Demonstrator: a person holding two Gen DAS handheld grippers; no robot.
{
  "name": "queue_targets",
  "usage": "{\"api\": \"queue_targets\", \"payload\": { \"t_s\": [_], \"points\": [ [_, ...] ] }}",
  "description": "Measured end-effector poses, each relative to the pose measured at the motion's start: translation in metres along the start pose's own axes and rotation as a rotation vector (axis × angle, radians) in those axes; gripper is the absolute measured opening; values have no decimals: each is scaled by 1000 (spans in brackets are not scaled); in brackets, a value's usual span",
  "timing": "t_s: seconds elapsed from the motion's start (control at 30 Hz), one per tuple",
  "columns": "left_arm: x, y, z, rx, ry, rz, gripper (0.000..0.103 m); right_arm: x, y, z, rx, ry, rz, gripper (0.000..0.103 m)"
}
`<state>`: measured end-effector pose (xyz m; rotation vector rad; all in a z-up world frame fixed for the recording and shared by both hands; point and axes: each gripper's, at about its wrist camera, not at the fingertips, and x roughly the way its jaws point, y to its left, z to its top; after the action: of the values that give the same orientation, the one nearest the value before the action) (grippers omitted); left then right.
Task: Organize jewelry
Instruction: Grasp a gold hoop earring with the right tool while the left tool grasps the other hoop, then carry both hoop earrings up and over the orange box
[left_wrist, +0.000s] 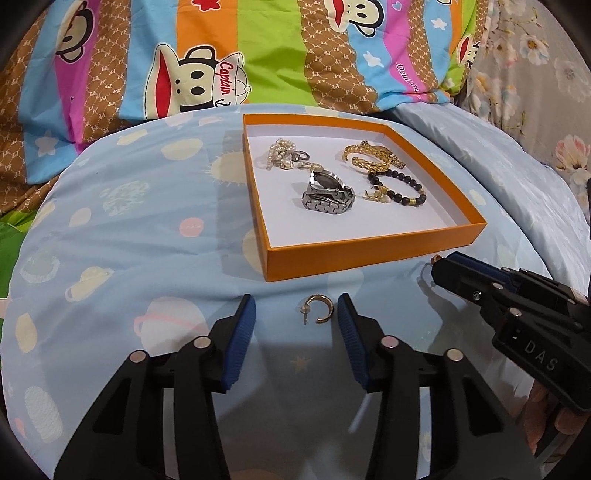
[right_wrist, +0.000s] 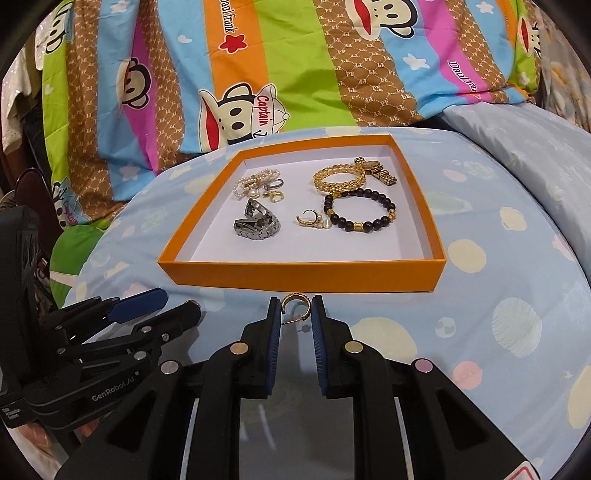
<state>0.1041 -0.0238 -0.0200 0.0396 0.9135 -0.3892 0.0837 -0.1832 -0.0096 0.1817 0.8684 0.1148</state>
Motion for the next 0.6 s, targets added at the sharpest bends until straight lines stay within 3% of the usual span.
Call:
{"api": "queue_targets", "payload": {
  "t_s": [0.2, 0.6],
  "points": [
    [1, -4, 0, 24, 4, -11, 19, 0, -1, 0, 6, 1, 1, 15],
    [-6, -1, -1, 19, -25, -37, 18, -3, -3, 0, 14, -13, 2, 15]
  ]
}}
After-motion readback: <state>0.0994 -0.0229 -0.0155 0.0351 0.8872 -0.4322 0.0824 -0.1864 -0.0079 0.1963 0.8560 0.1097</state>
